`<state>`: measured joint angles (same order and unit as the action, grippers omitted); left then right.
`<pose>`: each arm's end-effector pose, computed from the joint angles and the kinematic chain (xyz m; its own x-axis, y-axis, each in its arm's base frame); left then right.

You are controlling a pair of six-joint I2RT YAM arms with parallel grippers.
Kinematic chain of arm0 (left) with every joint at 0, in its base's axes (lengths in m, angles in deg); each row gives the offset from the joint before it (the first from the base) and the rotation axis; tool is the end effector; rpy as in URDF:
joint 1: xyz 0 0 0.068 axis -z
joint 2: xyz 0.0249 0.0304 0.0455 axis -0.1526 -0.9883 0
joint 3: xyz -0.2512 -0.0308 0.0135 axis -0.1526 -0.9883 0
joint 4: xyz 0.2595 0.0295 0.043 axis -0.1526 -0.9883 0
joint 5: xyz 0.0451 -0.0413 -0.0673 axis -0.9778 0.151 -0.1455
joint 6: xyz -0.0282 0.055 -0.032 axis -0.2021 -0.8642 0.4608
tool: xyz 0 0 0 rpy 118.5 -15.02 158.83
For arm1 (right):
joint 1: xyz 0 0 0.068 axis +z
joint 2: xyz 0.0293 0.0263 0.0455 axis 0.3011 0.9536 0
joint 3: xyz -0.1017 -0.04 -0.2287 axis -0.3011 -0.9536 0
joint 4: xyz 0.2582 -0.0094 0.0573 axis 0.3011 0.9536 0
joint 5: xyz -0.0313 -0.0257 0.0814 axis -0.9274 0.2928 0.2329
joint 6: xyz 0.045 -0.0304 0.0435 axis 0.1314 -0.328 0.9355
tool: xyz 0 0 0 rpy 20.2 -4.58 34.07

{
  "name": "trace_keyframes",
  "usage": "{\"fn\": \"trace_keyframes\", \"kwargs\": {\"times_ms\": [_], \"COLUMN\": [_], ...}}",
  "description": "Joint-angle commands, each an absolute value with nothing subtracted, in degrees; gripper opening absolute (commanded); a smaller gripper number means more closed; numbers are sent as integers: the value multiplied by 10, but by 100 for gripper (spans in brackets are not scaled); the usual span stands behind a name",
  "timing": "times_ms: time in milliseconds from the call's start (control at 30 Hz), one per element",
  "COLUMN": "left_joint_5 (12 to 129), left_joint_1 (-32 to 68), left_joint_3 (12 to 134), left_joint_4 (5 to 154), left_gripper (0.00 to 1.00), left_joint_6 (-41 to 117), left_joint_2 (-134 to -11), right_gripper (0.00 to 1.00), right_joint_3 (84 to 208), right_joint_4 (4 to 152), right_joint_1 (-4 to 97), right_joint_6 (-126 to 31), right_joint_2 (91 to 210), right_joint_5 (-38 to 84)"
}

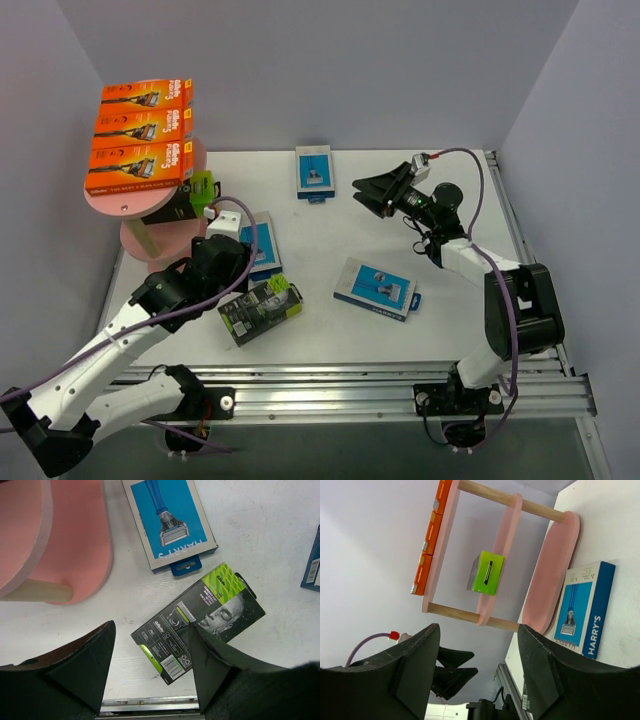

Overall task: Place and organize the shaving razors onto the shelf
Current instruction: Place the shaving razor onto shelf

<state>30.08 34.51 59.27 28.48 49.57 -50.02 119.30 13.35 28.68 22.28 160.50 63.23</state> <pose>0.1686 -0.1177 0.3072 -0.5825 0.0915 -0.8076 0.0786 0.9953 0.0560 0.3383 0.1091 0.2785 -0.6933 0.5347 -0.4832 -0.5431 0.0532 0.8380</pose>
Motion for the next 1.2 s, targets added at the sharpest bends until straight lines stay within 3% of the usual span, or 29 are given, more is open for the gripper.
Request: {"fn": "trace_keyframes", "kwargs": {"times_ms": [0,533,1167], "left_joint_5": [316,238,144], "left_joint_1": [350,351,296], "left_joint_3": [634,738,688], "left_joint_4": [276,217,337], "left_gripper": [69,67,67], "left_joint_6": [454,342,72], "left_joint_2": [-532,-713,-700], "right_gripper": [59,66,67], "right_joint_3": [1176,1146,1135], "right_joint_4": [81,58,36], "right_joint_1": [287,268,231], "right_joint_6": [224,228,231], "right_joint_2": [1593,1610,1635], "right_joint_5": [656,683,722]}}
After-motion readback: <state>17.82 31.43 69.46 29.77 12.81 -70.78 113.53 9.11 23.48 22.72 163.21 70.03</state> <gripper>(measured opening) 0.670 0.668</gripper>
